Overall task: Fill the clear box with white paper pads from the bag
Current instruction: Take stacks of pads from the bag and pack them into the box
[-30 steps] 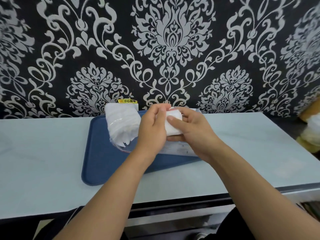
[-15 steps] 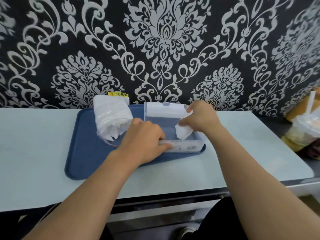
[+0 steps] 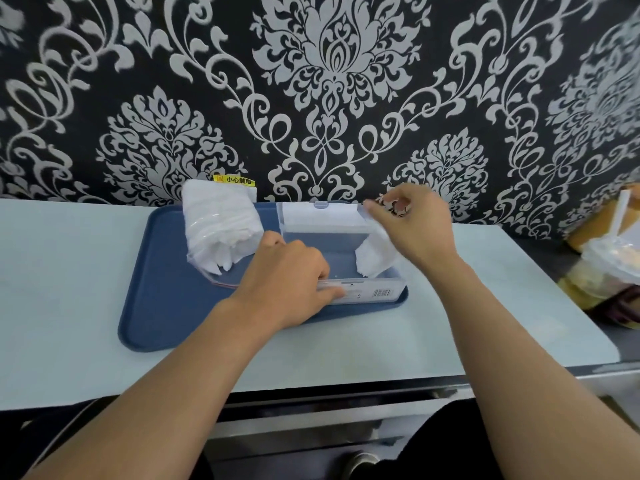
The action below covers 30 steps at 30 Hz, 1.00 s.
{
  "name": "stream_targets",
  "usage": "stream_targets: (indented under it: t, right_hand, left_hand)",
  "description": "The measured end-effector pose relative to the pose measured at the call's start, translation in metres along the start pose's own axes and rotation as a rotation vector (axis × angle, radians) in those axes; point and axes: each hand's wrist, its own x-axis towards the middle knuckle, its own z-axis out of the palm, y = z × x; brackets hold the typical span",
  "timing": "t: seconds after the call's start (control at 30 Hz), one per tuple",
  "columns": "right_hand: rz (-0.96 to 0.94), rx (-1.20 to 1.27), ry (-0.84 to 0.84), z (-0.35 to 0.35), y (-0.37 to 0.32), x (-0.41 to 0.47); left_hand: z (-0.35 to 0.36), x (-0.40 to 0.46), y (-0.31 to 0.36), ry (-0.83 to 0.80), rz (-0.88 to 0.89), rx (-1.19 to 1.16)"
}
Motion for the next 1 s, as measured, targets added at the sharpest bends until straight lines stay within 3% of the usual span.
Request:
stream_targets:
  t: [0.07,0.2,0.23,0.37,0.5,0.7,0.77,0.93,1.0]
  right_hand:
    - [-0.113,0.044,-0.012,-0.021,-0.003,-0.005]
    - [-0.358,-0.245,-0.628,-0.026,-0.021,-0.022]
    - [-0.395,-0.398,-0.685,-0.019,-0.027,-0.022]
    - [-0.632,-0.863,-0.648,-0.003,-0.05,-0.012]
    - [-0.919,-1.187,-0.736,-0.003,-0.049,-0.012]
    - [-1.136,-1.19,-0.777,-0.003,-0.02,0.011]
    - [-1.095,-1.122,-0.785,0.001,-0.017,0.013]
    - [-0.705,-0.759,-0.873,-0.016,-0.035,0.019]
    - [-0.567,-0.52,-0.747,-0.033,-0.054,0.012]
  left_hand:
    - [0.0,0.0,0.0,0.012,0.02,0.01]
    - [0.0,0.0,-0.001,0.032,0.042,0.002]
    - [0.0,0.0,-0.001,0.027,0.042,-0.005]
    - [-0.003,0.002,-0.003,0.02,0.053,-0.029]
    - [-0.004,0.002,-0.004,0.012,0.051,-0.079]
    - [0.0,0.004,-0.009,0.013,0.1,-0.125]
    - [-0.001,0.003,-0.009,0.003,0.099,-0.139]
    - [-0.006,-0.002,-0.017,-0.019,0.081,-0.127]
    - [-0.008,-0.007,-0.017,0.012,0.062,-0.209]
